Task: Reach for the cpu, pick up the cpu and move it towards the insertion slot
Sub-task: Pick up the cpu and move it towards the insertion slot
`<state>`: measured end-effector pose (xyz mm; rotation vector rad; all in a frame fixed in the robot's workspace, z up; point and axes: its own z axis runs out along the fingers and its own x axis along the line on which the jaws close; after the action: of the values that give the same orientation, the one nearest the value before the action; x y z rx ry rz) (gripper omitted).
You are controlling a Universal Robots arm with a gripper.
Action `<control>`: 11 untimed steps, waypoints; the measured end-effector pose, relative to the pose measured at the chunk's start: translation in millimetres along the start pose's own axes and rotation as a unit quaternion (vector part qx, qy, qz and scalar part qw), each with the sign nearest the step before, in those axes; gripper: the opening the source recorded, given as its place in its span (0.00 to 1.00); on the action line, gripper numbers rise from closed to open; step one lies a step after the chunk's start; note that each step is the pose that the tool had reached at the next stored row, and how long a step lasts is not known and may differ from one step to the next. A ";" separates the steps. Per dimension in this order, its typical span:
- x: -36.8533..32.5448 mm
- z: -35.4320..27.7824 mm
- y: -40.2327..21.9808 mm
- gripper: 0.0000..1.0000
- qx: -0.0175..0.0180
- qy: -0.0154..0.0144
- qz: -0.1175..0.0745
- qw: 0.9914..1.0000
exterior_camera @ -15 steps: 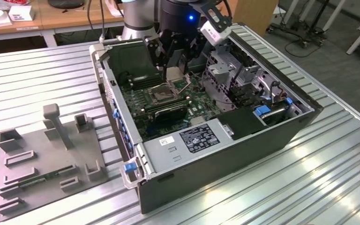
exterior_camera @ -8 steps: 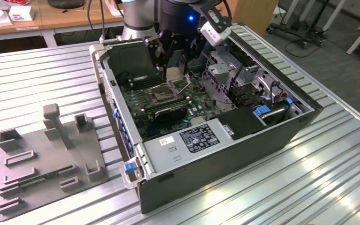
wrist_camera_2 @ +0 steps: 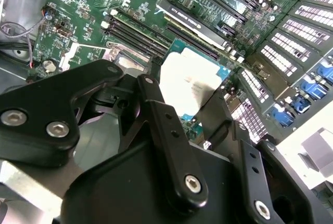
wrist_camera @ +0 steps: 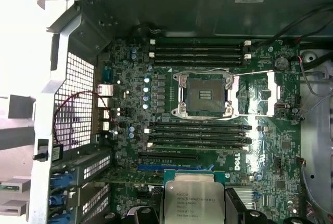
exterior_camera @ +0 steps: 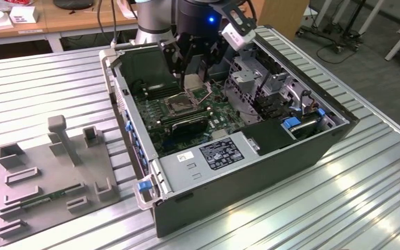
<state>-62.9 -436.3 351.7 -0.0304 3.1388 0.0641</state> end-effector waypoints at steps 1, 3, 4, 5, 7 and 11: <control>0.0 0.0 0.3 0.54 0.000 0.000 0.000 1.000; 0.0 0.1 0.9 0.54 0.000 0.000 0.000 1.000; 0.0 0.1 1.2 0.54 0.000 0.000 0.000 1.000; 0.0 0.1 1.4 0.54 0.000 0.000 0.000 1.000; 0.0 0.2 1.9 0.54 0.000 0.000 0.000 1.000; 0.0 0.2 2.8 0.54 0.000 0.000 0.000 1.000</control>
<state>-62.9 -433.5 351.6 -0.0303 3.1387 0.0641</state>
